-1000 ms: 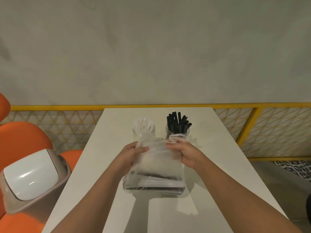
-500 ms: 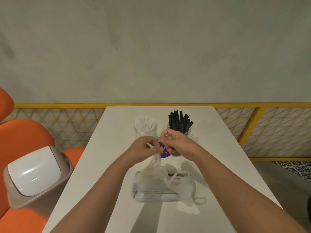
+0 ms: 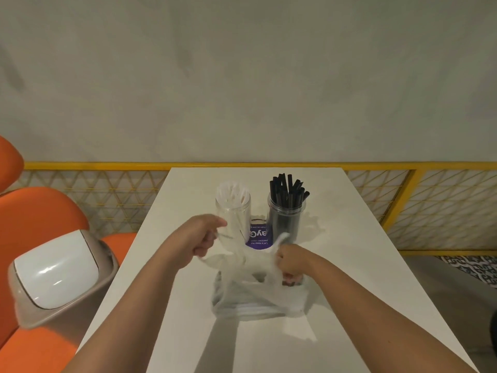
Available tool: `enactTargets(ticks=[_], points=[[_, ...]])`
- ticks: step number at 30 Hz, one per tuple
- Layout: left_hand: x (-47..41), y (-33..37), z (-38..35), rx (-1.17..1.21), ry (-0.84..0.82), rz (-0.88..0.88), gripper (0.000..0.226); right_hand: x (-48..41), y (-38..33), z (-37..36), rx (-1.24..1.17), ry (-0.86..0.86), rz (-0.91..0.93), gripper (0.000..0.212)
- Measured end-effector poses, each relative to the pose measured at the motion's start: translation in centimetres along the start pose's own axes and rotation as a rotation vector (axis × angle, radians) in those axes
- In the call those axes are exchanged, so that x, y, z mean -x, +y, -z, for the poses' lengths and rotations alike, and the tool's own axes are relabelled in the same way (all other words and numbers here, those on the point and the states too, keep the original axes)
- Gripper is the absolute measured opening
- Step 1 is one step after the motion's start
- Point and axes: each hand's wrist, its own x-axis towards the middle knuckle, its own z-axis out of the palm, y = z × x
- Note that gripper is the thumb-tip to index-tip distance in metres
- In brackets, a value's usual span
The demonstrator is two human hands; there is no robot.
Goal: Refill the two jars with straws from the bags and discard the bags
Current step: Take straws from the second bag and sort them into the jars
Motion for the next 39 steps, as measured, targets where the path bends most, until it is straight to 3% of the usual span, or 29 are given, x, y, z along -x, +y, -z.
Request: enactTargets(ticks=[3, 6, 8, 10, 12, 14, 15, 18, 21, 24, 26, 29, 31, 34, 37, 39], points=[[0.6, -1.0, -0.6, -0.542, -0.122, 0.067, 0.039, -0.2, -0.4, 0.9, -0.457, 0.016, -0.014, 0.019], [-0.3, -3.1, -2.4, -0.821, -0.127, -0.065, 0.015, 0.0, -1.4, 1.6, -0.821, -0.038, 0.081, 0.025], [-1.1, -4.4, -3.2, -0.979, -0.112, -0.068, 0.02, 0.1, -1.3, 1.8, -1.028, -0.074, 0.087, 0.027], [-1.4, -5.2, -3.3, -1.017, -0.071, -0.041, 0.023, 0.1, -0.6, 1.7, -1.242, -0.074, 0.04, 0.021], [-1.1, -5.2, -3.5, -0.814, -0.012, -0.002, 0.04, -0.1, 0.1, 1.4, -1.353, -0.04, -0.009, 0.013], [-0.7, -4.7, -4.2, -0.478, -0.014, 0.065, 0.062, -0.2, 0.1, 0.8, -1.297, -0.03, -0.041, 0.007], [-0.6, -4.5, -4.8, -0.437, -0.051, 0.074, 0.065, -0.3, -0.2, 0.4, -1.233, -0.035, -0.048, 0.012], [-0.6, -5.4, -6.6, -0.713, -0.15, -0.052, 0.042, -0.3, -1.0, -0.2, -1.021, -0.02, -0.028, 0.012], [-1.9, -6.9, -5.3, -0.93, 0.009, -0.106, 0.014, 0.7, -0.8, 0.7, -0.938, -0.066, 0.053, 0.02], [-2.6, -7.2, -2.7, -0.536, 0.139, -0.017, 0.017, 1.3, 0.3, 1.5, -0.444, -0.075, 0.043, 0.05], [-2.0, -6.2, -2.9, -0.319, 0.11, -0.003, 0.03, 1.0, 0.5, 1.1, -0.415, -0.025, 0.04, 0.048], [-1.1, -5.1, -5.5, -0.55, -0.138, 0.011, 0.054, 0.5, -0.4, 0.5, -0.632, 0.08, 0.084, 0.03], [-1.4, -6.2, -7.0, -0.796, -0.19, -0.027, 0.049, 0.6, -1.1, 0.5, -0.678, 0.074, 0.118, 0.026], [-2.4, -7.5, -6.1, -1.014, 0.016, -0.075, 0.02, 1.2, -0.9, 1.2, -0.515, 0.012, 0.165, 0.038], [-2.9, -7.6, -2.9, -0.921, 0.177, 0.015, 0.018, 1.3, 0.7, 1.8, -0.087, -0.001, 0.144, 0.06], [-2.4, -7.1, -2.4, -0.817, 0.223, -0.02, 0.027, 1.0, 1.2, 1.5, 0.001, 0.063, 0.12, 0.061]])
